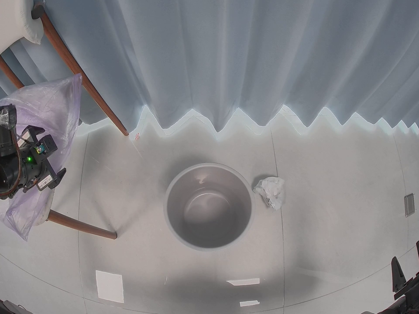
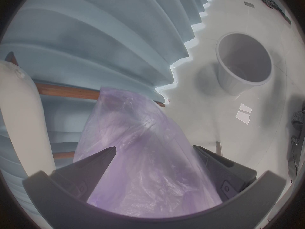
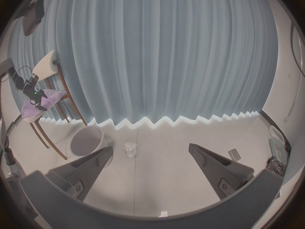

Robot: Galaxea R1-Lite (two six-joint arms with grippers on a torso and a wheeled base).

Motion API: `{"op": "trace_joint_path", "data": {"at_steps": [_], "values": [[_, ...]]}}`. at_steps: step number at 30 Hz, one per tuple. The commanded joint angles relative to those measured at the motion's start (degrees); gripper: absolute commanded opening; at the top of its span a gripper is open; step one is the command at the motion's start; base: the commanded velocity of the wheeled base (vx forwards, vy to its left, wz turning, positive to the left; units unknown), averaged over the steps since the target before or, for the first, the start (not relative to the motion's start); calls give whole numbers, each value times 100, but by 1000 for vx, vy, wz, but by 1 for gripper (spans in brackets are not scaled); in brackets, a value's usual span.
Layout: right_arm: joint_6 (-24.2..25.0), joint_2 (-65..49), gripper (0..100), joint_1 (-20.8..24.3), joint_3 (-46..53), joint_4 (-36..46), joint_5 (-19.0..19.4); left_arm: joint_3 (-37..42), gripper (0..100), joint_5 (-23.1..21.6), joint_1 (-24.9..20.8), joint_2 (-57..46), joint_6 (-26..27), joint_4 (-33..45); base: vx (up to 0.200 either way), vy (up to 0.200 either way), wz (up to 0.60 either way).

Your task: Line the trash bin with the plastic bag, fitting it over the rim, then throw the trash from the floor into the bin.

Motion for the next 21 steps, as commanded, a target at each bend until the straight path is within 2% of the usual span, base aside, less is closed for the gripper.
{"op": "trace_joint_path", "data": {"at_steps": [1, 5, 13, 14, 21], "values": [[-1, -101, 100, 1, 101, -2, 6, -89, 100, 96, 85, 413, -3, -19, 0, 0, 0], [-1, -101, 100, 1, 101, -2, -2, -98, 100, 228, 164, 492, -3, -81, 0, 0, 0], [-1, -101, 100, 1, 101, -2, 6, -177, 100, 219, 199, 492, -3, -169, 0, 0, 0], [-1, -101, 100, 1, 101, -2, 6, -169, 0, 219, 191, 483, -3, -169, 0, 0, 0], [-1, -101, 100, 1, 101, -2, 6, -116, 0, 201, 173, 465, -47, -160, 0, 0, 0]]}}
